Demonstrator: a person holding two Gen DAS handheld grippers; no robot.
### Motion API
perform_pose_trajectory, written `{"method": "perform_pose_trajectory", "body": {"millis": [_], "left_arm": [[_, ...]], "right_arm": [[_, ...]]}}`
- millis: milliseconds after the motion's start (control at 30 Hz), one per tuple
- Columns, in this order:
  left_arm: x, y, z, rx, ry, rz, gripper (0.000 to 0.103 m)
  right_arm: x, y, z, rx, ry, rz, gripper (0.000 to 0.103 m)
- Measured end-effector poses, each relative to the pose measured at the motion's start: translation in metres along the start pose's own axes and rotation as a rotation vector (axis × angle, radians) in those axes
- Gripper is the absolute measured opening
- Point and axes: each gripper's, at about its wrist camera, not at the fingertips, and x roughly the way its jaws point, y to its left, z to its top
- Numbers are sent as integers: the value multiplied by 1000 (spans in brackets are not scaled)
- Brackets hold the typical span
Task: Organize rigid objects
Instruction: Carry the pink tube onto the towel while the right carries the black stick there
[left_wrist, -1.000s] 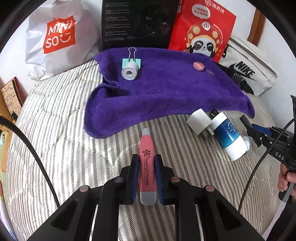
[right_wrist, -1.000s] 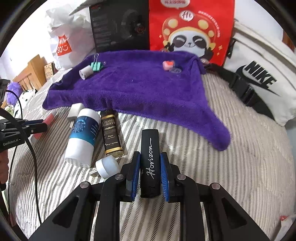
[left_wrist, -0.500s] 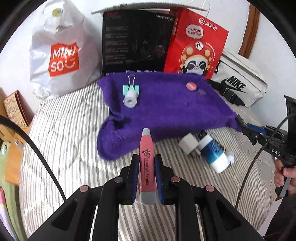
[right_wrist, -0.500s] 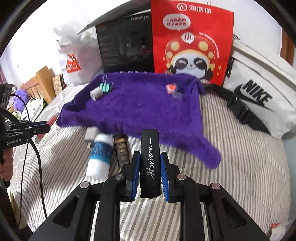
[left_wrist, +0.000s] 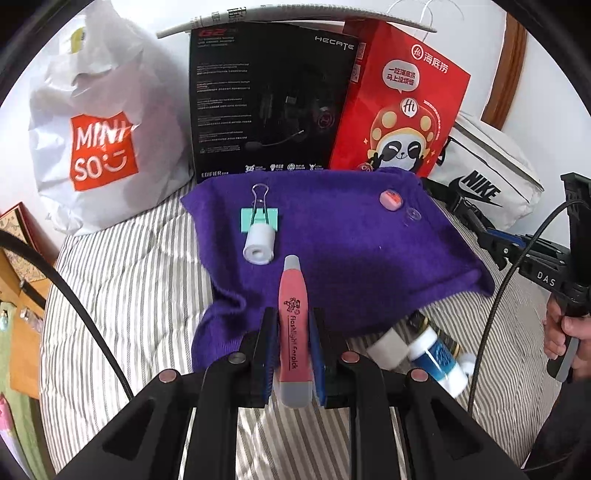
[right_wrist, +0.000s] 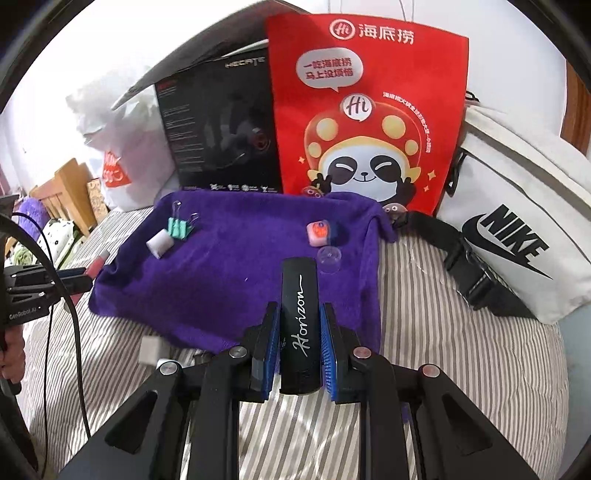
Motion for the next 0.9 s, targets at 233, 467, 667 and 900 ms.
{"method": "perform_pose_trajectory", "body": {"millis": [233,467,667,900], "left_arm": [[20,4,25,-6,-1,-14,17],[42,8,37,-13,16,-28,17],[55,15,39,-28,26,-34,17],[64,19,36,-41,32,-52,17]], "right_arm": [[33,-9,15,14,43,-29,21],[68,-15,13,-11,109,-66,21],[88,-13,12,-23,141,-60,21],[101,-11,7,-23,162,-60,22]]}}
